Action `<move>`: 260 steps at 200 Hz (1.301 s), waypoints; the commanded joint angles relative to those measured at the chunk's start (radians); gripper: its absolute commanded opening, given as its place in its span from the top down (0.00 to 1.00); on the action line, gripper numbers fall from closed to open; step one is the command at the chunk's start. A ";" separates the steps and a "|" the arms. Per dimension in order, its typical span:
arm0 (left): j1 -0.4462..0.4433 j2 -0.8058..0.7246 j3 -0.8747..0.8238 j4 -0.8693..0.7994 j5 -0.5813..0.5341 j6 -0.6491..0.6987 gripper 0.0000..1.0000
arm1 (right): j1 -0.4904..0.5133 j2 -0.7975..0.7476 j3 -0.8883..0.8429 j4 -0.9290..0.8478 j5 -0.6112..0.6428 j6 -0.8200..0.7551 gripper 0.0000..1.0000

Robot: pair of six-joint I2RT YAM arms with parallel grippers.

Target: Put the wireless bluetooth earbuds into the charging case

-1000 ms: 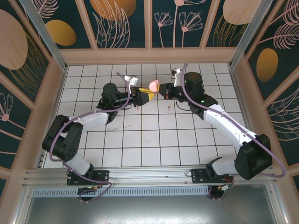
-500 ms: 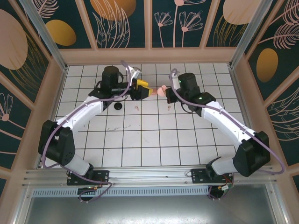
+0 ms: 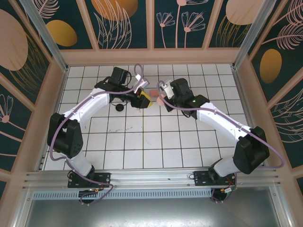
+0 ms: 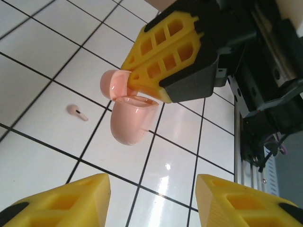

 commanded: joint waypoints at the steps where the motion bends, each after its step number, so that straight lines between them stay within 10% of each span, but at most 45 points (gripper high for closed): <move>1: 0.002 0.032 0.044 -0.085 0.078 0.074 0.51 | 0.013 -0.009 0.043 -0.027 -0.084 -0.030 1.00; 260: -0.007 0.103 0.096 -0.115 0.221 0.125 0.69 | 0.048 0.053 0.122 -0.026 -0.168 0.004 1.00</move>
